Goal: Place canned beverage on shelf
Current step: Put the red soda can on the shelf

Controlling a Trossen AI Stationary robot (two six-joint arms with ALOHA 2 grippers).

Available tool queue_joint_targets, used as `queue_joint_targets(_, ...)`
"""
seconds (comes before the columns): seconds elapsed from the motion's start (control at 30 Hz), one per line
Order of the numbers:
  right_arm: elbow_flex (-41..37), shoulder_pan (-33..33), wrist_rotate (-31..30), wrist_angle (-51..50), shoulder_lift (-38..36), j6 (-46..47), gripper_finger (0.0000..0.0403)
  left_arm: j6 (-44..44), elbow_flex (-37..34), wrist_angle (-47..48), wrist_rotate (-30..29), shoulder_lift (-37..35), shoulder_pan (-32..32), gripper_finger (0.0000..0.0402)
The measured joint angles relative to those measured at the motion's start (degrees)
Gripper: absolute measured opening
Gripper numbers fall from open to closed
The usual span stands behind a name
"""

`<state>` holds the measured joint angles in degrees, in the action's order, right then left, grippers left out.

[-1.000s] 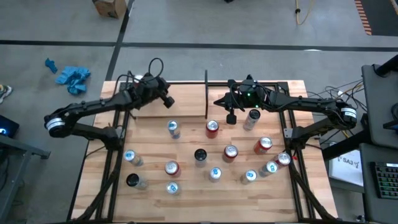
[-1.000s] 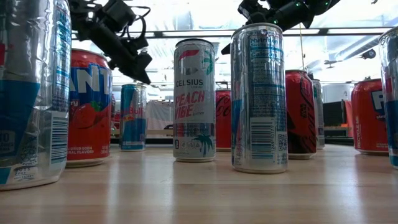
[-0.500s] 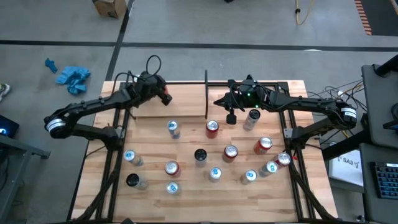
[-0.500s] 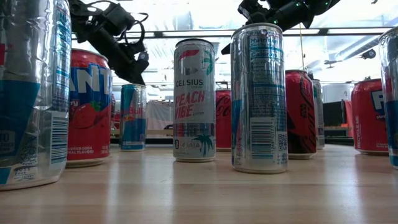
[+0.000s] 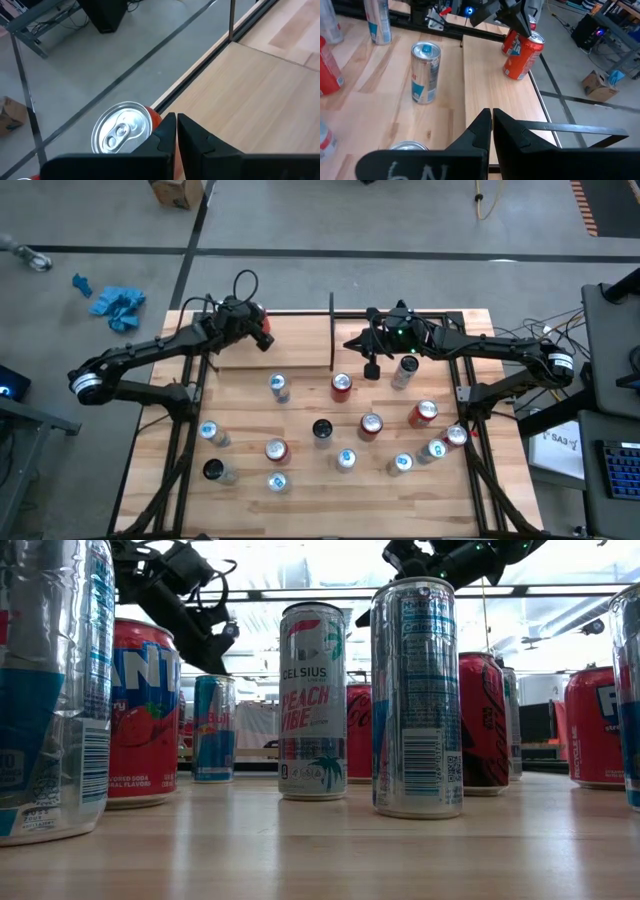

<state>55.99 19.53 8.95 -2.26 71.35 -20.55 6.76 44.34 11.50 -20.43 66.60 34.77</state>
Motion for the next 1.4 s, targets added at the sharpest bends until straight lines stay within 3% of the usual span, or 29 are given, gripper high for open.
queue_joint_targets(0.23, 0.0, 0.0, 0.0, 1.3, 0.0, 8.0, 0.0009, 4.8, 0.0, 0.4, 0.1, -2.6, -0.1, 0.0000)
queue_joint_targets(0.4, 0.4, 0.0, 0.0, 1.7, 0.0, 13.7, 0.0009, 5.6, 0.0, 1.2, 4.7, -6.0, -0.1, 0.0000)
queue_joint_targets(0.57, 1.2, -0.2, 0.0, 1.8, 0.0, 16.6, 0.0009, 5.3, -0.2, 2.4, 4.9, -7.2, 0.1, 0.0000)
queue_joint_targets(0.73, 1.2, -0.2, 0.0, 1.7, 0.8, 16.9, 0.0009, -2.9, -0.2, -2.0, 1.9, -4.4, 0.4, 0.0000)
queue_joint_targets(1.13, 1.2, -0.1, 0.0, 1.2, 2.7, 14.3, 0.0009, -3.0, 0.7, -4.4, -11.9, 3.1, 0.4, 0.0000)
queue_joint_targets(1.4, 1.2, -0.1, 0.0, 1.1, 2.7, 13.2, 0.0009, -2.8, 0.7, -3.3, -15.3, 5.5, 0.8, 0.0000)
